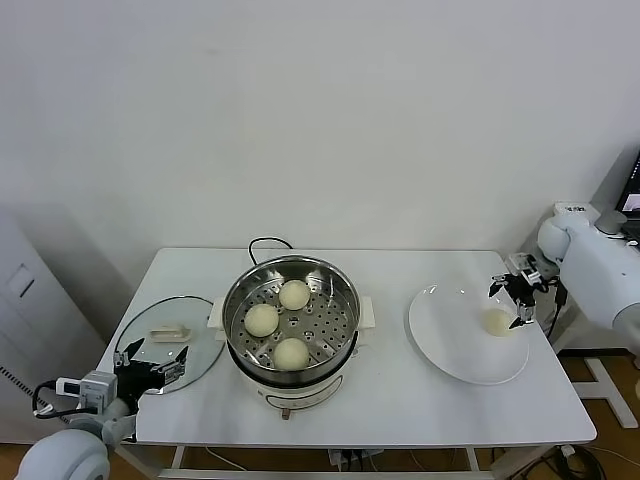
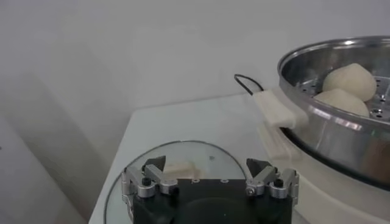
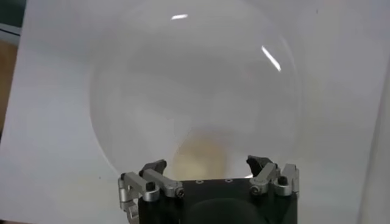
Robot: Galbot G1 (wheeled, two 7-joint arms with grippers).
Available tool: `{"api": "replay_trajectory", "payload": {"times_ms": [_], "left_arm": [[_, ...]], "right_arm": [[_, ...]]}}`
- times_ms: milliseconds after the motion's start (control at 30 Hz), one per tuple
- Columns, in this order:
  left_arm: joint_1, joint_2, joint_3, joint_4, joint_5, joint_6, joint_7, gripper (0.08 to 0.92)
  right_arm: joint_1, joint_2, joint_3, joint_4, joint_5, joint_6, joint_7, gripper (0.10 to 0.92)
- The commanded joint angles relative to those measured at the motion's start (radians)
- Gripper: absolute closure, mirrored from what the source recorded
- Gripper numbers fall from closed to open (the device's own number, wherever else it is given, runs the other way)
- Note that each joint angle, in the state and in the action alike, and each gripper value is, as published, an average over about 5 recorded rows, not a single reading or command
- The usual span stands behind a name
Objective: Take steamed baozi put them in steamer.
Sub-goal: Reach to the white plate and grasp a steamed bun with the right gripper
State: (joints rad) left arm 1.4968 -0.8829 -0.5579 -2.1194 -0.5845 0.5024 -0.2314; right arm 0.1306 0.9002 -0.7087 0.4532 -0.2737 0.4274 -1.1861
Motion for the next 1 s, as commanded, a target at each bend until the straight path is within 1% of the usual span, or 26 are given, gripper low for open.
{"api": "replay_trajectory", "payload": {"times_ms": [33, 367, 467, 567, 800, 900, 1000], "left_arm": [[0.000, 0.000, 0.006, 0.000, 0.001, 0.001, 0.000, 0.177], [-0.001, 0.002, 0.015, 0.002, 0.003, 0.001, 0.000, 0.177], [0.000, 0.001, 0.016, 0.002, 0.004, 0.001, 0.000, 0.177], [0.001, 0.001, 0.016, 0.001, 0.005, 0.001, 0.000, 0.177], [0.006, 0.000, 0.013, -0.005, 0.005, 0.002, -0.001, 0.177], [0.010, 0.000, 0.009, -0.007, 0.004, 0.002, -0.002, 0.177], [0.016, -0.003, 0.003, -0.010, 0.005, 0.004, -0.004, 0.177]], "right_arm": [[-0.070, 0.037, 0.149, -0.105, -0.143, 0.012, 0.087, 0.203], [-0.089, 0.083, 0.228, -0.174, -0.208, 0.026, 0.130, 0.203], [-0.090, 0.094, 0.244, -0.190, -0.213, 0.027, 0.132, 0.219], [-0.086, 0.106, 0.259, -0.208, -0.213, 0.026, 0.125, 0.283], [-0.074, 0.108, 0.260, -0.222, -0.182, 0.018, 0.063, 0.472], [-0.062, 0.098, 0.244, -0.212, -0.154, 0.011, 0.033, 0.513], [-0.038, 0.074, 0.182, -0.174, -0.092, -0.004, -0.001, 0.526]]}}
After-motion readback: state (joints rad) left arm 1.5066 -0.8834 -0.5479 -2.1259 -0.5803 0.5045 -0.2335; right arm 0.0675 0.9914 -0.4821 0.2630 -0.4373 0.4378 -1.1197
